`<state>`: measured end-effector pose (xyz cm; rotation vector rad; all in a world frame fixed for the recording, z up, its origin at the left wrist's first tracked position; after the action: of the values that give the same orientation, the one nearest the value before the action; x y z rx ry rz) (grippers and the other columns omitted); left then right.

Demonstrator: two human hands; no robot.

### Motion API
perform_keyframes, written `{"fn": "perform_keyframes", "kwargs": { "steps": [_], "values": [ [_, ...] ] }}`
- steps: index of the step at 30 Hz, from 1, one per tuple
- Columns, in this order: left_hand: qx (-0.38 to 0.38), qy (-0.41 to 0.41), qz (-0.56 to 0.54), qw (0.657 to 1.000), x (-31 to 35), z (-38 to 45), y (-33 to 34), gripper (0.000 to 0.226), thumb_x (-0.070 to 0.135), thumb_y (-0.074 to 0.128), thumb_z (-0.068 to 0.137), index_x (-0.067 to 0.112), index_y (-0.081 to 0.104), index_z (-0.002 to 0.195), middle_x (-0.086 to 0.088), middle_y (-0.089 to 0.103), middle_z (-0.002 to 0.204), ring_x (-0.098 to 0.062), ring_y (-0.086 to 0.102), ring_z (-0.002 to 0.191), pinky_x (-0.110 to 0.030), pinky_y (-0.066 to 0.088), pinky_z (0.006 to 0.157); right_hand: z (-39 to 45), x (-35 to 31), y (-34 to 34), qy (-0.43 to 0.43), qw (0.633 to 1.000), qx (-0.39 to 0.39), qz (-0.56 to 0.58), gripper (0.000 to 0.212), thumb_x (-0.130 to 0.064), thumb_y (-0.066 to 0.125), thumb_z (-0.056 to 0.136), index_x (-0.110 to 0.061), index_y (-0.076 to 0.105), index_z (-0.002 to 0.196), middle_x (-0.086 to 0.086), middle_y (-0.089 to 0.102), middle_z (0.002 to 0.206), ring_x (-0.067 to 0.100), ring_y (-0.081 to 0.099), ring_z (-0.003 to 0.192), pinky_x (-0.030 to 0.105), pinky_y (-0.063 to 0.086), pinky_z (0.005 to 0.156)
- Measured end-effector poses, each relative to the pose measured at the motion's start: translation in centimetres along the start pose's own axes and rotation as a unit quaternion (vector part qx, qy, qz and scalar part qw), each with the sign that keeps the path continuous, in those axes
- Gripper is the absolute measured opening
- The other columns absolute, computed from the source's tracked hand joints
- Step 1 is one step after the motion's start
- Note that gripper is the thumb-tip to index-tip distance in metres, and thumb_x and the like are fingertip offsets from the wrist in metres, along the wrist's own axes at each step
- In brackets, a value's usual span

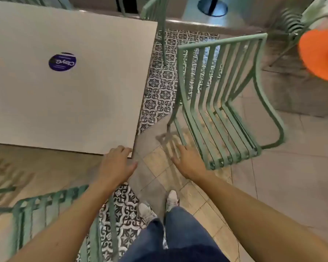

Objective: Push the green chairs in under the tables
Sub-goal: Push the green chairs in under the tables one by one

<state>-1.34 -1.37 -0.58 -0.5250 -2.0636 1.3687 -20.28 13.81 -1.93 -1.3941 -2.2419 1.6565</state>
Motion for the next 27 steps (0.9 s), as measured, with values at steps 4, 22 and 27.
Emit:
{"fn": "perform_keyframes", "kwargs": {
  "steps": [4, 22, 27],
  "values": [
    [-0.025, 0.108, 0.031, 0.993, 6.9, 0.2, 2.9, 0.051, 0.049, 0.052, 0.084, 0.017, 0.062, 0.122, -0.006, 0.062, 0.119, -0.029, 0.056, 0.109, -0.040, 0.044, 0.087, -4.5, 6.9, -0.6, 0.119, 0.989, 0.016, 0.087, 0.047, -0.035, 0.048, 0.096, -0.008, 0.046, 0.135, 0.016, 0.053, 0.134, 0.034, 0.052, 0.118, 0.039, 0.045, 0.092],
    [-0.313, -0.180, -0.469, 0.806, 42.4, -2.6, 15.6, 0.017, 0.029, 0.050, 0.097, 0.016, 0.061, 0.103, -0.007, 0.062, 0.102, -0.021, 0.058, 0.094, -0.034, 0.046, 0.079, -23.4, 37.2, -4.6, 0.387, 0.656, 0.206, 0.614, 0.013, -0.032, 0.048, 0.098, -0.025, 0.056, 0.091, 0.007, 0.064, 0.108, 0.020, 0.062, 0.095, 0.042, 0.048, 0.090],
    [-0.322, -0.176, -0.522, 0.770, 53.1, -0.1, 17.4, 0.018, 0.030, 0.051, 0.097, 0.015, 0.058, 0.103, -0.006, 0.063, 0.098, -0.021, 0.060, 0.093, -0.033, 0.049, 0.075, -22.4, 44.4, -9.8, 0.369, 0.567, 0.255, 0.691, 0.020, -0.030, 0.050, 0.097, -0.014, 0.060, 0.104, 0.009, 0.066, 0.103, 0.025, 0.064, 0.097, 0.044, 0.048, 0.092]
  ]
}}
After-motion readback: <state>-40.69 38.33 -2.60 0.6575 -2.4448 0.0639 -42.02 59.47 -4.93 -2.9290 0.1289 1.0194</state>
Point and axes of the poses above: each hand's wrist, its own z-axis towards the middle knuckle, its own y-axis out of the palm, x = y × z, the point moved 2 cm from there along z, towards the middle knuckle
